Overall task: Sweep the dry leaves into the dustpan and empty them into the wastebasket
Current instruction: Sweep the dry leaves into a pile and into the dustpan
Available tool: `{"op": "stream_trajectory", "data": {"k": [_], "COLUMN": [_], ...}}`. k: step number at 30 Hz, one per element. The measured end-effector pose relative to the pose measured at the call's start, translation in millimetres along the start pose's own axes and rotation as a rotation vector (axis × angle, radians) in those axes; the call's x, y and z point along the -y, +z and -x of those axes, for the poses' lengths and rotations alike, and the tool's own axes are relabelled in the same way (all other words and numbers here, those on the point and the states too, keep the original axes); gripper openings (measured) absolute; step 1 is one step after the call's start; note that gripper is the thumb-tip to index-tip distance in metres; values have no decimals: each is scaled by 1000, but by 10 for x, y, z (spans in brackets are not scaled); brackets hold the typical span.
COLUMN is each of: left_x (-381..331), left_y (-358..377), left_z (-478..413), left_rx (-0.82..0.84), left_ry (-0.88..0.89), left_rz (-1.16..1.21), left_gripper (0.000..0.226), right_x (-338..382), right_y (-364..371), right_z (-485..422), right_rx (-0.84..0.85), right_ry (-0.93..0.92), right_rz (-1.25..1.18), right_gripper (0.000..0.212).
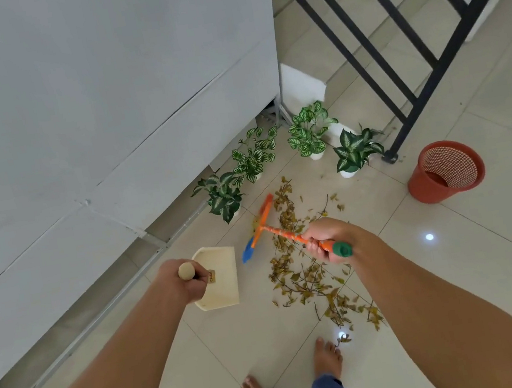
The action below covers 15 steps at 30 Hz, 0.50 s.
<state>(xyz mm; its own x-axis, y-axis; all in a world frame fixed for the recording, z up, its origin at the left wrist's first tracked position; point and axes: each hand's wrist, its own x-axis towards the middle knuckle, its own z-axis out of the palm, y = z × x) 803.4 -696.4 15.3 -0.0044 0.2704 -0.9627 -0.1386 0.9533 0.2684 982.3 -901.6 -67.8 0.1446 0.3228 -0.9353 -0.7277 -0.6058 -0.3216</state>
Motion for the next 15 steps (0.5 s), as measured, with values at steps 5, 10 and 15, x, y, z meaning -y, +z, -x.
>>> {"op": "stream_trajectory", "data": {"k": [5,10,15], "left_x": [89,161,236], "left_y": [100,208,272], "left_z": [47,3,-21], "left_rx": [-19,-39,-37], "left_ry": [9,-14,-15], "left_rz": [-37,-70,-53], "left_gripper": [27,25,27], "right_x": [-40,-51,204], "right_y": [-181,-393,-420], "right_z": [119,180,-63], "right_rx": [-12,37,46], "right_ry": [-43,45,-5], "right_rz": [-27,-40,-72], "right_gripper": [21,14,11]}}
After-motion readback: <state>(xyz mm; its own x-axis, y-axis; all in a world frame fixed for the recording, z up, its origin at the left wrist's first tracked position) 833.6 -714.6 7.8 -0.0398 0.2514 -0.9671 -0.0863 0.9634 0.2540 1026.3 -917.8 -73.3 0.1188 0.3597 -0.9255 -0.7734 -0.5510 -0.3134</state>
